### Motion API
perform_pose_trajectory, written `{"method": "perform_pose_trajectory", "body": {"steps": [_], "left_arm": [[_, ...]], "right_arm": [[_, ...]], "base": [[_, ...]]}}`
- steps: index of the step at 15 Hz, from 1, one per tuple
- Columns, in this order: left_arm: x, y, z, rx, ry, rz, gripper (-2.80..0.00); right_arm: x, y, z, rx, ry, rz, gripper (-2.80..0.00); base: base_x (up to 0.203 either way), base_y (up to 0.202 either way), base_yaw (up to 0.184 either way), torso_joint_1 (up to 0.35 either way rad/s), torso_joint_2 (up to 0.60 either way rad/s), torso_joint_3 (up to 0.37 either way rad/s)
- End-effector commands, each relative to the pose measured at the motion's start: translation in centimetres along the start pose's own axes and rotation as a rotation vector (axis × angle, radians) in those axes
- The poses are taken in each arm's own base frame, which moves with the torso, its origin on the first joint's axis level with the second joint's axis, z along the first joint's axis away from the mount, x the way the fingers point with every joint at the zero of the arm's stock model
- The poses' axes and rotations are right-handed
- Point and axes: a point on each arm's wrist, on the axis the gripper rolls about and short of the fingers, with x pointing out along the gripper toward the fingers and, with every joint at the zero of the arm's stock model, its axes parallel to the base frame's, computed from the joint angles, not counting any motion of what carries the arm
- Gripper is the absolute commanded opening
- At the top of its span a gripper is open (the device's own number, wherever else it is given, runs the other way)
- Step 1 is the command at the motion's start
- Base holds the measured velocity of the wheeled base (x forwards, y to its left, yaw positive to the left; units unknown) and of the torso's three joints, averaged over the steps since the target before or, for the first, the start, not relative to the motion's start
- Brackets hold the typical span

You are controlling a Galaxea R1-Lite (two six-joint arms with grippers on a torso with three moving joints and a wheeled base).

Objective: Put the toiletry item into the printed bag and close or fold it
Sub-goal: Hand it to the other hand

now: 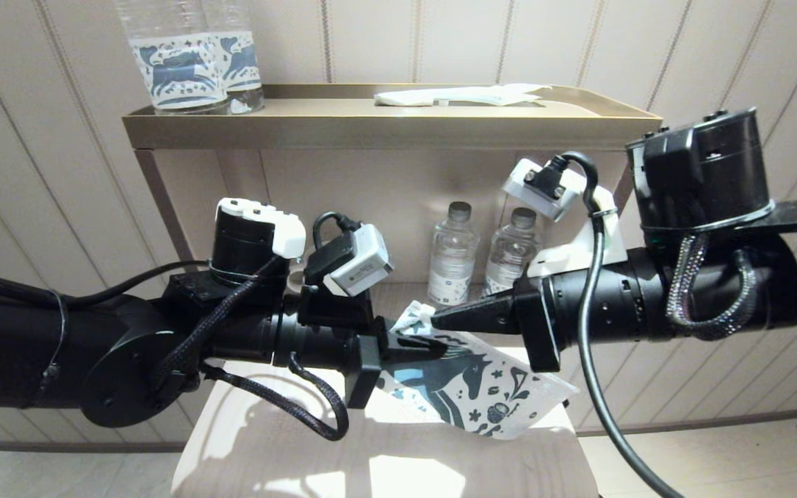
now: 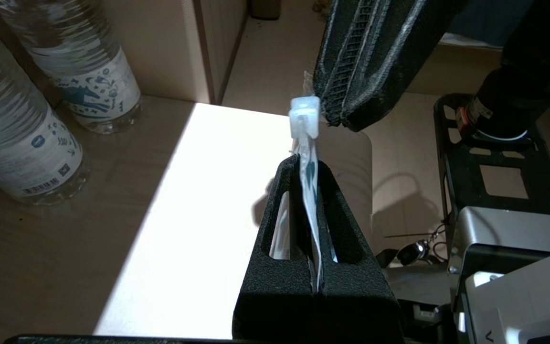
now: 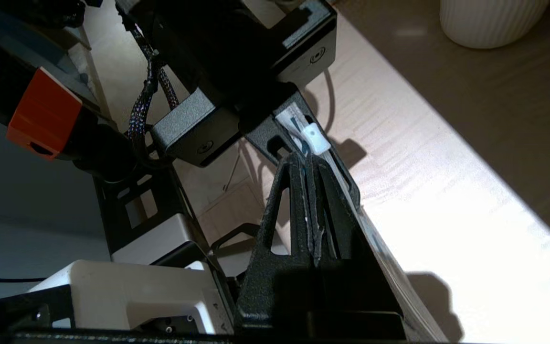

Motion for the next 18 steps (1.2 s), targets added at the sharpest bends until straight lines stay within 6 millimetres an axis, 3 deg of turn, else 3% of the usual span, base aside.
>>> {"method": "perform_pose_trajectory", "body": {"steps": [1, 10, 17, 18], "left_arm": [[0.1, 0.0, 0.0, 0.004, -0.002, -0.005, -2.80], [0.1, 0.0, -0.2, 0.003, 0.002, -0.007, -2.80], [0.1, -0.2, -0.1, 0.008, 0.000, -0.011, -2.80], [0.1, -0.2, -0.1, 0.008, 0.000, -0.011, -2.80]], "right_arm": [[0.4, -0.2, 0.0, -0.002, -0.005, 0.006, -2.80], [-1.0, 1.3, 0.3, -0.048, -0.047, -0.022, -2.80], [-0.2, 0.8, -0.1, -0.035, -0.020, -0.024, -2.80], [-0.2, 0.9, -0.3, -0.037, -0.016, -0.026, 0.00]], "base": [[0.000, 0.000, 0.000, 0.000, 0.00, 0.000], [0.000, 0.000, 0.000, 0.000, 0.00, 0.000], [0.000, 0.000, 0.000, 0.000, 0.00, 0.000], [0.000, 0.000, 0.000, 0.000, 0.00, 0.000]]}}
